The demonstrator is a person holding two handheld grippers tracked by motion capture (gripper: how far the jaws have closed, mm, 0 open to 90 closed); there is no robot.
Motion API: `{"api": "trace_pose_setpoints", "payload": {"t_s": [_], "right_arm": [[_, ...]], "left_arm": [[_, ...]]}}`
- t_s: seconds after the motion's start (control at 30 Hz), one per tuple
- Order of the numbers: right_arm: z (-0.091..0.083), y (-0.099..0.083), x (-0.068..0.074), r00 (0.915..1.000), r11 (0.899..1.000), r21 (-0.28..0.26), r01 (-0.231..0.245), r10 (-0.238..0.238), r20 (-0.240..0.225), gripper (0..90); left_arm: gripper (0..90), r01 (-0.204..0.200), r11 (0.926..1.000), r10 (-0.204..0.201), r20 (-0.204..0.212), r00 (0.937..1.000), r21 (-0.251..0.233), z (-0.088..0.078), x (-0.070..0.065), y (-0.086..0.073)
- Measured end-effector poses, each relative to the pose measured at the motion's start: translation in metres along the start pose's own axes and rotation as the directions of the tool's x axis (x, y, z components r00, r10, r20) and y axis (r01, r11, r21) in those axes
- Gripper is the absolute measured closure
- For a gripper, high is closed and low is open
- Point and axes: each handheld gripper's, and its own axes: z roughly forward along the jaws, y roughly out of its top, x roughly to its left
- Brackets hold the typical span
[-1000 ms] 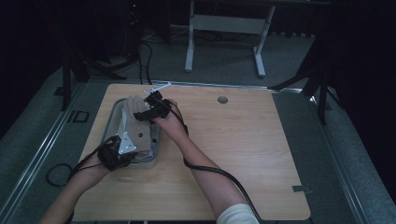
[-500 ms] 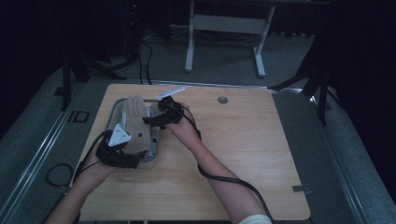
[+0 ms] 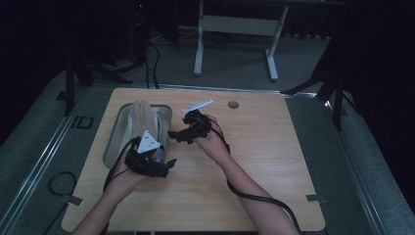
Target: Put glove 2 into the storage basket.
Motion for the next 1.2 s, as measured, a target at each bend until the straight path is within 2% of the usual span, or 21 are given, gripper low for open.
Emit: {"api": "trace_pose_setpoints", "payload": {"t_s": [0.17, 0.27, 0.3, 0.4, 0.47, 0.6, 0.67, 0.7, 0.8, 1.07, 1.13, 1.2], "right_arm": [[-0.01, -0.011, -0.008, 0.9999, 1.0, 0.005, -0.004, 0.004, 0.011, 15.6], [-0.014, -0.017, -0.011, 0.9999, 1.0, 0.004, -0.004, 0.004, 0.017, 15.6], [-0.017, -0.02, -0.013, 0.9998, 1.0, 0.008, -0.001, 0.001, 0.021, 15.6], [-0.026, -0.032, -0.02, 0.9991, 1.0, 0.012, -0.001, 0.0, 0.043, 15.6], [-0.028, -0.035, -0.022, 0.9989, 1.0, 0.017, -0.002, 0.001, 0.047, 15.6], [-0.038, -0.051, -0.03, 0.998, 1.0, 0.017, -0.019, 0.018, 0.061, 15.6], [-0.039, -0.055, -0.031, 0.9978, 0.999, 0.018, -0.027, 0.025, 0.061, 15.6], [-0.041, -0.058, -0.032, 0.9975, 0.999, 0.019, -0.028, 0.027, 0.065, 15.6], [-0.049, -0.076, -0.038, 0.9961, 0.999, 0.016, -0.04, 0.039, 0.079, 15.6], [-0.065, -0.11, -0.05, 0.9935, 0.998, 0.0, -0.069, 0.069, 0.091, 15.7], [-0.068, -0.115, -0.051, 0.9934, 0.998, 0.004, -0.063, 0.062, 0.097, 15.8], [-0.072, -0.123, -0.052, 0.993, 0.998, 0.01, -0.056, 0.055, 0.104, 15.8]], "left_arm": [[8.4, -0.004, 0.9999, 0.004, 0.042, 0.9991, -0.01, 0.013, -0.016, 0.005], [8.4, -0.011, 0.9998, 0.011, 0.051, 0.9986, -0.015, 0.017, -0.022, 0.006], [8.4, -0.021, 0.9997, 0.022, 0.065, 0.9977, -0.016, 0.023, -0.028, 0.006], [8.3, -0.024, 0.9996, 0.025, 0.095, 0.9951, -0.011, 0.031, -0.036, 0.006], [8.4, -0.031, 0.9995, 0.032, 0.102, 0.9943, -0.007, 0.033, -0.038, 0.006], [8.4, -0.055, 0.9985, 0.055, 0.13, 0.9899, -0.006, 0.046, -0.051, 0.005], [8.4, -0.06, 0.9982, 0.06, 0.136, 0.9889, -0.004, 0.048, -0.053, 0.005], [8.4, -0.072, 0.9974, 0.072, 0.15, 0.9861, -0.004, 0.053, -0.058, 0.004], [8.4, -0.087, 0.9961, 0.089, 0.156, 0.9838, -0.016, 0.059, -0.065, 0.002], [8.4, -0.117, 0.9928, 0.12, 0.2, 0.9725, -0.023, 0.075, -0.076, -0.004], [8.4, -0.121, 0.9925, 0.122, 0.204, 0.9713, -0.021, 0.077, -0.077, -0.005], [8.4, -0.128, 0.9916, 0.13, 0.217, 0.9674, -0.021, 0.082, -0.079, -0.007]]}}
